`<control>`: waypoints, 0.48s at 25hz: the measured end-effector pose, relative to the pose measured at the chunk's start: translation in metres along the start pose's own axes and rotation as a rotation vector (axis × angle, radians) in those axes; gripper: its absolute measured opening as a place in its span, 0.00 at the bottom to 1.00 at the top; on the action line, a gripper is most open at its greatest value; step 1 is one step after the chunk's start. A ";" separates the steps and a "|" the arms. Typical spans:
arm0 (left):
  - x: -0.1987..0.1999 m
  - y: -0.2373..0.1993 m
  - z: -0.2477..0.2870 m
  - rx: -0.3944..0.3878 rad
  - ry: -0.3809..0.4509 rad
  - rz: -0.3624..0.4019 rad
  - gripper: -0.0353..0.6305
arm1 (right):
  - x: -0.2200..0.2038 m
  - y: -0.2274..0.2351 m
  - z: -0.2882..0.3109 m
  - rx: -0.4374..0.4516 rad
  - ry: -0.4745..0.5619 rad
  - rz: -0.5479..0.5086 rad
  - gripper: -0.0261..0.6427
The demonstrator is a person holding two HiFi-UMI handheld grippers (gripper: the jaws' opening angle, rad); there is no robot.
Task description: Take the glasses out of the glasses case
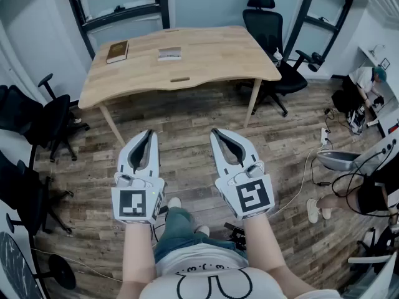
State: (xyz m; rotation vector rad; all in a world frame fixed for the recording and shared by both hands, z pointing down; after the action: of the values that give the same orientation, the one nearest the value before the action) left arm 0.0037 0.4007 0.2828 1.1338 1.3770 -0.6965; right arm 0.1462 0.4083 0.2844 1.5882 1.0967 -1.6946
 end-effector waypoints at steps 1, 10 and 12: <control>0.000 -0.001 0.000 -0.003 0.003 0.001 0.08 | 0.003 -0.001 0.001 -0.007 0.003 -0.001 0.11; -0.012 -0.016 0.013 0.004 0.005 -0.008 0.08 | -0.003 0.001 0.022 -0.009 -0.004 -0.002 0.11; -0.019 -0.023 0.022 0.003 -0.001 -0.014 0.08 | -0.006 0.004 0.034 -0.003 0.008 0.009 0.11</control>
State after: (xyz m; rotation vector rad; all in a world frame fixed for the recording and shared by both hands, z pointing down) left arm -0.0108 0.3682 0.2933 1.1271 1.3847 -0.7093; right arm 0.1333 0.3763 0.2886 1.5966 1.0937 -1.6813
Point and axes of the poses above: the fingertips, and each gripper's own axes: z forward along the fingers, y to its right, x out of its top, the point moved 1 cm from there along -z, backward along the fingers, and after that the axes turned 3 degrees about z, right-handed, at the moved point
